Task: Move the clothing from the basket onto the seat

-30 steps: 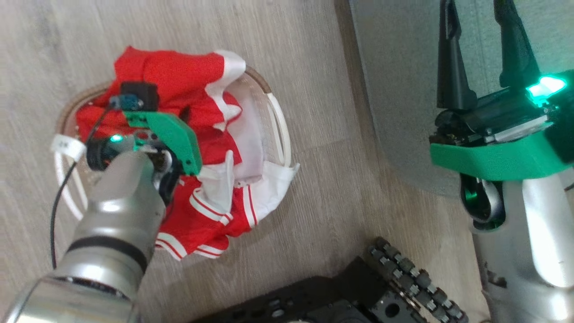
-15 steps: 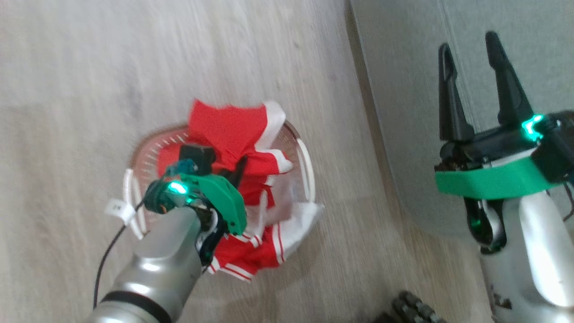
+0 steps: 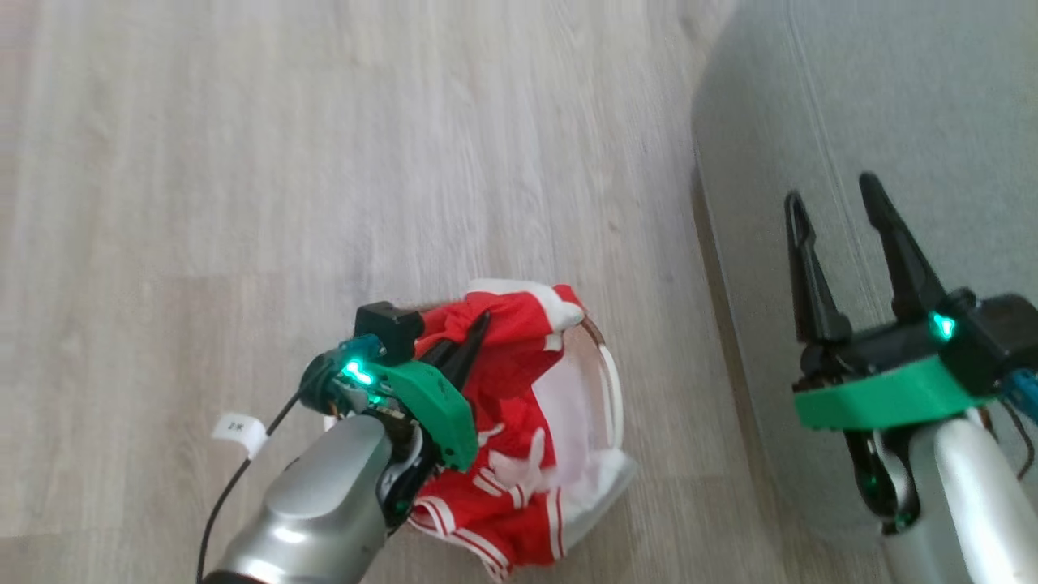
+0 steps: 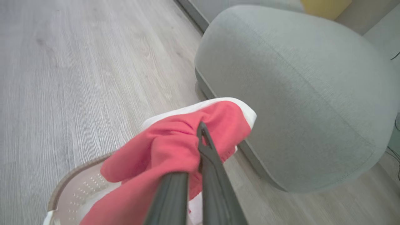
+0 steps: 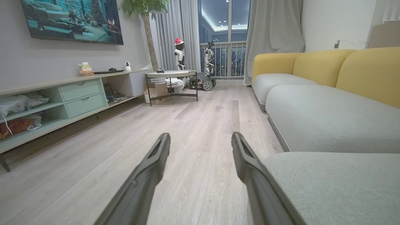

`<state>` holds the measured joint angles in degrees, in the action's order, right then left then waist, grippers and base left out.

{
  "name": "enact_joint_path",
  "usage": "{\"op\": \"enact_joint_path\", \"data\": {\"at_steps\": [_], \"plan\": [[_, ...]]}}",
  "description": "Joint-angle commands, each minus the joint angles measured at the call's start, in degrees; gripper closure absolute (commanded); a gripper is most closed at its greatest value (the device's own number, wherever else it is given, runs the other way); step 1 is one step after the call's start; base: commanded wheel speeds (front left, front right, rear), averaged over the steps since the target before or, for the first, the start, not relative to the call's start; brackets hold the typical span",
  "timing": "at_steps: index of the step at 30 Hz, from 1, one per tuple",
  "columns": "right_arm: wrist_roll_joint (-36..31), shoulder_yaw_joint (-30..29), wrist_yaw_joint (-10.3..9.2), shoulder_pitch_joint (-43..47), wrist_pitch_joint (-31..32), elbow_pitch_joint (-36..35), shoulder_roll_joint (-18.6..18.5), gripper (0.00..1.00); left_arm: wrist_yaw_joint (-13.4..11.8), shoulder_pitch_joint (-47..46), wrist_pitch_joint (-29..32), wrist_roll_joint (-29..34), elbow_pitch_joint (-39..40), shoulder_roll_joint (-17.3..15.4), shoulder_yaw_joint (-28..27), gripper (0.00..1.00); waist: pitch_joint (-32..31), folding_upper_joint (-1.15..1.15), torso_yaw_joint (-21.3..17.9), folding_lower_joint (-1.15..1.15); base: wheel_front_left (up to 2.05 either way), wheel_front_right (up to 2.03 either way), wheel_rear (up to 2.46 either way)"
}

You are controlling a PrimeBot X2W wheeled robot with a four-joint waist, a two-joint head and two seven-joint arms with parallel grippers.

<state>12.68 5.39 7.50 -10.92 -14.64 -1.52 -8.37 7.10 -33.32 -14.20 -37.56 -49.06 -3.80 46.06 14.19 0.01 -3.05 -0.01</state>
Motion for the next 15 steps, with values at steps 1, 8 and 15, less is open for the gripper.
{"op": "enact_joint_path", "data": {"at_steps": [1, 8, 15], "plan": [[0.51, 0.62, -0.01, 0.87, -0.36, -1.61, -0.75, 0.00, -0.16, -0.52, -0.75, 0.49, 3.04, -1.42, -1.88, 1.00, -3.53, -0.01, 2.59, 0.01, 0.00, 0.00, 0.00], [1.13, 0.94, -0.01, 5.58, -0.36, -1.16, 0.12, 0.00, -2.75, 0.23, -0.70, 1.72, 13.76, -4.17, -3.32, 1.00, -8.04, -0.01, 4.76, 0.01, 0.00, 0.00, 0.00], [1.60, 2.36, -0.01, 10.00, -0.36, -0.72, 0.10, 0.00, -5.51, -1.12, 4.80, 2.26, 27.69, -8.36, -3.81, 1.00, -12.35, -0.01, 6.54, 0.01, 0.00, 0.00, 0.00]]}}
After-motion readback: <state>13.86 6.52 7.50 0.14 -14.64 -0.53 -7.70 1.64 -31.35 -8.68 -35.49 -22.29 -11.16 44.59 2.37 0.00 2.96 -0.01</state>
